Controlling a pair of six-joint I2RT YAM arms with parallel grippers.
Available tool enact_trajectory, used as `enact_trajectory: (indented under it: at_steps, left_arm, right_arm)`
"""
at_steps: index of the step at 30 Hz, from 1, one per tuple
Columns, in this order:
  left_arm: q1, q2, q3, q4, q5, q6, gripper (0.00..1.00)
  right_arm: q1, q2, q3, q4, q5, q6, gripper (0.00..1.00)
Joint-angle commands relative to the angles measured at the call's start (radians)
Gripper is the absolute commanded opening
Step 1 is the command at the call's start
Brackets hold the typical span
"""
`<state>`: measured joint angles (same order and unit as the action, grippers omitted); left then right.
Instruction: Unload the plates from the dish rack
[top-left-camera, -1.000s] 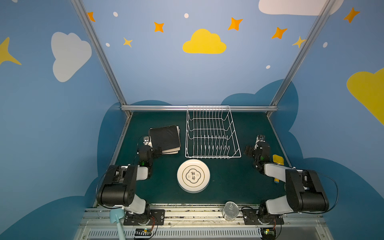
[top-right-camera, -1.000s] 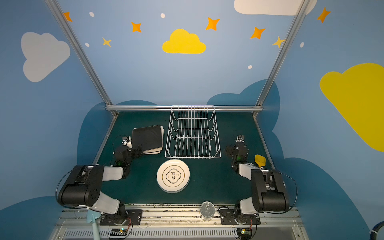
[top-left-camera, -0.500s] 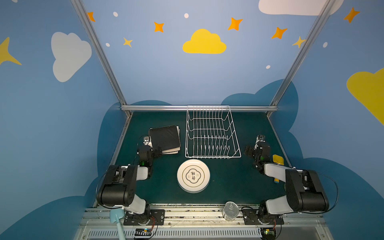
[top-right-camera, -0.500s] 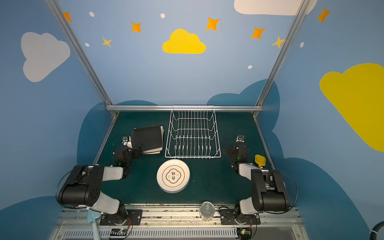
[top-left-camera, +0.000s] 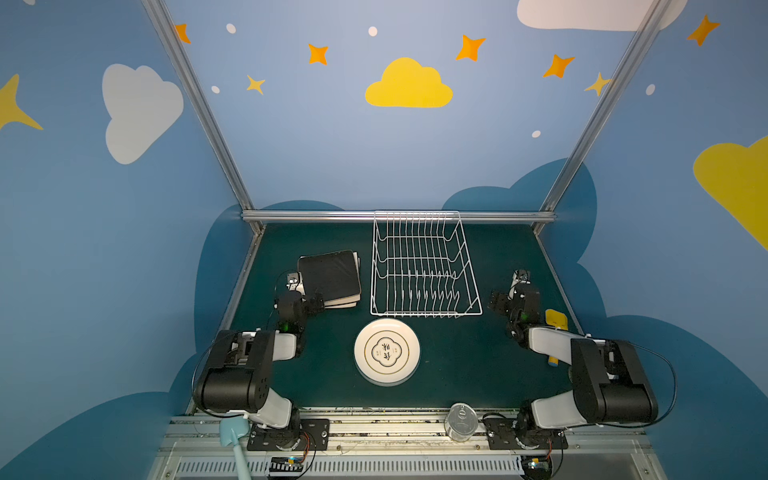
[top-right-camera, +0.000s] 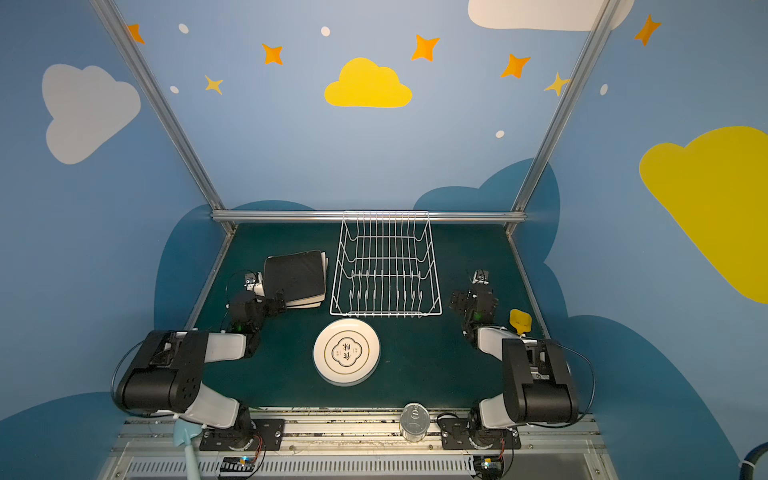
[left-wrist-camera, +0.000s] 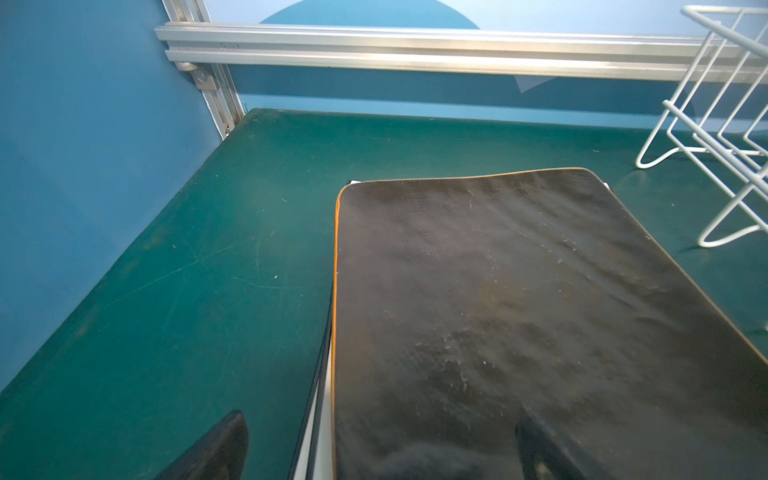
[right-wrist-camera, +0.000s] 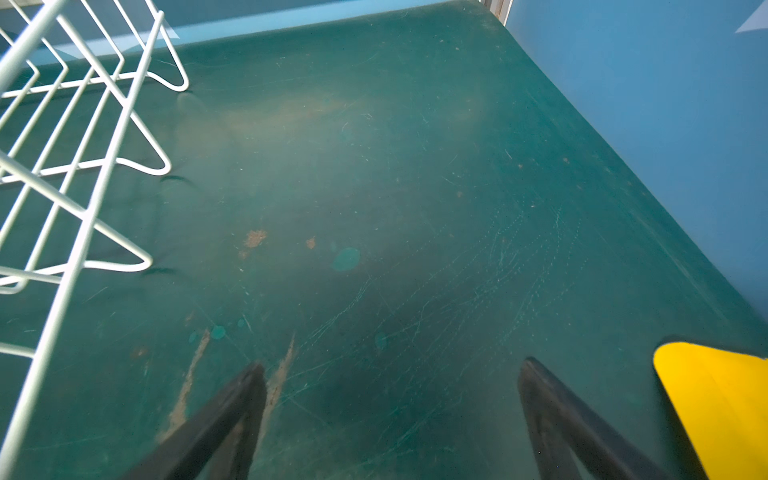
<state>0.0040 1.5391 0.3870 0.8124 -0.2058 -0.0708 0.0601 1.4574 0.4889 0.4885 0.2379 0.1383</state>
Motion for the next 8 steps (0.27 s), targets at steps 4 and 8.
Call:
enact_trajectory:
  at_steps: [4,8]
  left_arm:
    - [-0.001,-0.014,0.004,-0.004,0.006,0.012,0.99]
    - [-0.001,-0.016,0.005,-0.004,0.006,0.013,0.99]
  right_arm:
    - [-0.002,-0.012,0.019,-0.021,-0.008,0.008,0.94]
    - [-0.002,-0.015,0.014,-0.017,-0.008,0.009,0.94]
